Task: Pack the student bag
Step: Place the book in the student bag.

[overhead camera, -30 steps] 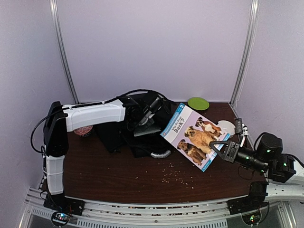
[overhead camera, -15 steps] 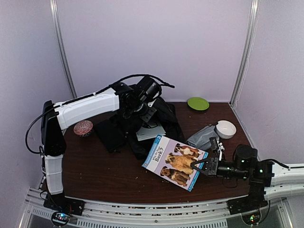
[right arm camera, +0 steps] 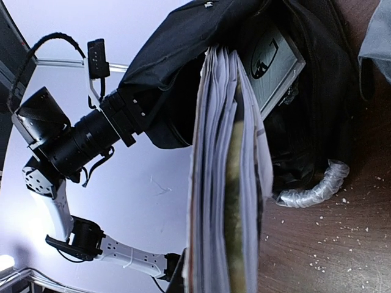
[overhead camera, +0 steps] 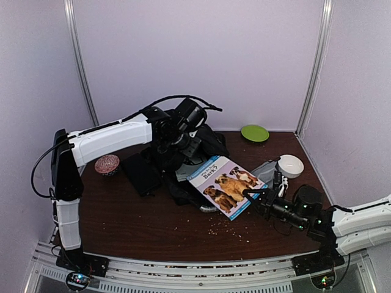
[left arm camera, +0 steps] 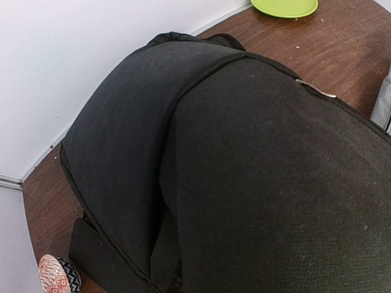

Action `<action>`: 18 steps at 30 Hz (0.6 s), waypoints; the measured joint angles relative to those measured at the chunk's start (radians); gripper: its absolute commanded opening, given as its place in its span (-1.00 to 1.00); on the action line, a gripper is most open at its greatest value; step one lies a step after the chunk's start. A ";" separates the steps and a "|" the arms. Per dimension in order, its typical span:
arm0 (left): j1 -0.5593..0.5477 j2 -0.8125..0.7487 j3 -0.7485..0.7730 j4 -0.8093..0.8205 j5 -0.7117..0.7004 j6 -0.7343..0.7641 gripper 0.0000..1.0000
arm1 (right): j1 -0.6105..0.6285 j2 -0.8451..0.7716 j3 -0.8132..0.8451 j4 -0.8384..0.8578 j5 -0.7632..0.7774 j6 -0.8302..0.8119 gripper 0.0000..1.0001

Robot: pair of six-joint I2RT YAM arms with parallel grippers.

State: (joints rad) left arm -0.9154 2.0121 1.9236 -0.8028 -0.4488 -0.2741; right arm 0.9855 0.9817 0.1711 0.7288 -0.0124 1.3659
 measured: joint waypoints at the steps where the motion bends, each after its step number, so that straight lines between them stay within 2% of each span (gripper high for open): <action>1: 0.000 -0.004 -0.005 0.005 -0.003 -0.004 -1.00 | -0.001 0.006 0.000 0.017 0.013 0.014 -1.00; 5: 0.000 -0.021 -0.037 0.035 -0.004 -0.028 -1.00 | -0.002 0.040 -0.012 0.081 0.058 0.062 -1.00; 8: 0.000 -0.040 -0.068 0.058 -0.004 -0.058 -1.00 | -0.012 0.124 -0.011 0.123 0.088 0.099 -1.00; 14: 0.000 -0.063 -0.087 0.069 0.002 -0.127 -1.00 | -0.040 0.396 0.103 0.210 0.098 0.144 -1.00; 18: 0.000 -0.067 -0.087 0.071 0.023 -0.163 -1.00 | -0.066 0.628 0.200 0.401 0.080 0.202 -1.00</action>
State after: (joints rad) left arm -0.9154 1.9450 1.8362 -0.7315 -0.4263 -0.4374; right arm 0.9192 1.6093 0.3710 1.1297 0.0673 1.5681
